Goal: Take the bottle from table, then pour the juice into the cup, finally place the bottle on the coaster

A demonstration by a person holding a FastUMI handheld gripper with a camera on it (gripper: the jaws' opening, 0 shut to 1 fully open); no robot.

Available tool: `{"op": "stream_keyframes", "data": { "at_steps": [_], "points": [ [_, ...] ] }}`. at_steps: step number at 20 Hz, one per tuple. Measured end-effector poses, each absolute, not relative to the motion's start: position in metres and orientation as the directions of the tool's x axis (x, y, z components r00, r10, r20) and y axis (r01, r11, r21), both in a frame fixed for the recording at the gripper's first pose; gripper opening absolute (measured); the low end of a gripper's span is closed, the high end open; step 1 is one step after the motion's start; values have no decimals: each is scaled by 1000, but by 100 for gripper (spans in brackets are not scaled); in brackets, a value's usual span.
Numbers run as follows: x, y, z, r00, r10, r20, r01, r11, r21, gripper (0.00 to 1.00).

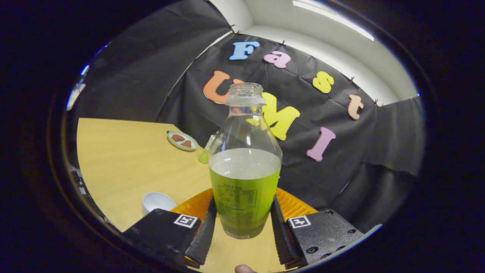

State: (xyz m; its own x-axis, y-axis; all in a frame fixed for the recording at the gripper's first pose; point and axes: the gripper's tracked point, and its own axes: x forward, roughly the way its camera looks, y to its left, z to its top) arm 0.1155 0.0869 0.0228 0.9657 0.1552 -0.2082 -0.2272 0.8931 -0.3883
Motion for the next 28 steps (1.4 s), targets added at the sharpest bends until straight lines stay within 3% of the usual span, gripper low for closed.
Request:
{"op": "stream_keyframes", "data": {
  "at_steps": [11, 28],
  "points": [
    [140, 97, 79, 950, 289, -121, -297, 953, -55, 73],
    [252, 128, -46, 893, 363, -264, -356, 931, 77, 75]
  ]
}}
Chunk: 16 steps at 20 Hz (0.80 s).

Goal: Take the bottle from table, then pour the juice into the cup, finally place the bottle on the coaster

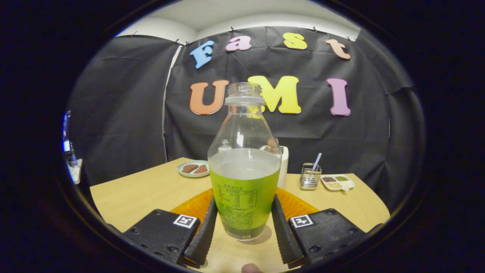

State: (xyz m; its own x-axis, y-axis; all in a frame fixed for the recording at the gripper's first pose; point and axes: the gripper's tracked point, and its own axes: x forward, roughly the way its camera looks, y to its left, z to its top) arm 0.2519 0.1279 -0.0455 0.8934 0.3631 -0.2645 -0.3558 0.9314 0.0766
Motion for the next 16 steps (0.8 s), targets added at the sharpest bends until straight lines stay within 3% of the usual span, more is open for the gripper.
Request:
{"op": "stream_keyframes", "data": {
  "at_steps": [16],
  "points": [
    [305, 135, -131, 862, 337, -378, -326, 941, 96, 77]
  ]
}}
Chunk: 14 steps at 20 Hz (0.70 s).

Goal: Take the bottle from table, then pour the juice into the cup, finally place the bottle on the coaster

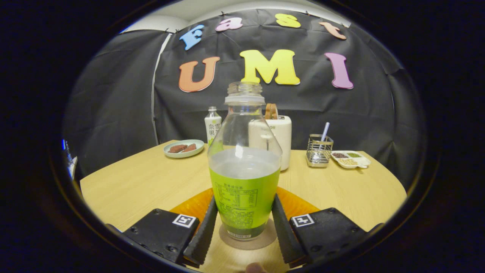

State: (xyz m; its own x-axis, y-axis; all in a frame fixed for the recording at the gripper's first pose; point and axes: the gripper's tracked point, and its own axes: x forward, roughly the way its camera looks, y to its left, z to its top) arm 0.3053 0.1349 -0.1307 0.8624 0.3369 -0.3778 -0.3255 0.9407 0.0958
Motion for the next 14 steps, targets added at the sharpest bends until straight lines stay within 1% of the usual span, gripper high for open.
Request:
{"op": "stream_keyframes", "data": {
  "at_steps": [4, 9, 11, 12, 14],
  "points": [
    [308, 131, -135, 875, 309, -374, -313, 948, 52, 79],
    [307, 131, -139, 877, 304, -373, -309, 950, 48, 82],
    [307, 132, -144, 874, 303, -380, -301, 951, 67, 91],
    [305, 131, -144, 873, 304, -382, -298, 952, 77, 99],
    [302, 132, -143, 871, 311, -380, -296, 950, 98, 100]
  ]
}}
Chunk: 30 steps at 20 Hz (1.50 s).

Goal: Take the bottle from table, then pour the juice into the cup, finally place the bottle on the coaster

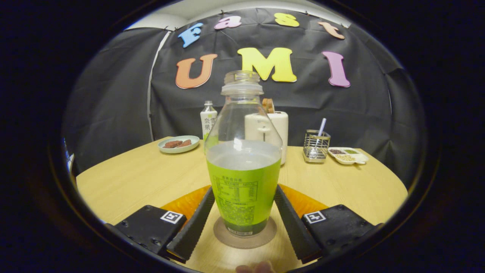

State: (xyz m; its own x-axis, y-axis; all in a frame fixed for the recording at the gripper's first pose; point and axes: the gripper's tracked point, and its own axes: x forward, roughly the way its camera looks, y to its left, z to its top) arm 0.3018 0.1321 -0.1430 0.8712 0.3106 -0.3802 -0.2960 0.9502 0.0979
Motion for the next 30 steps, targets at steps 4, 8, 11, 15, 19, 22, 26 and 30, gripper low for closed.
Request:
{"op": "stream_keyframes", "data": {
  "at_steps": [4, 8, 11, 15, 19, 22, 26, 30],
  "points": [
    [290, 126, -124, 891, 298, -343, -276, 955, 113, 100],
    [266, 117, -101, 910, 279, -306, -249, 959, 133, 100],
    [238, 98, -83, 936, 225, -271, -201, 973, 115, 100],
    [186, 74, -44, 972, 148, -185, -140, 988, 60, 100],
    [126, 55, -11, 983, 137, -120, -125, 987, 100, 100],
    [87, 38, 1, 991, 96, -96, -81, 985, 150, 100],
    [43, 31, -3, 992, 63, -110, -53, 994, 96, 100],
    [-3, 37, -8, 993, 51, -103, -44, 997, 66, 100]
  ]
}}
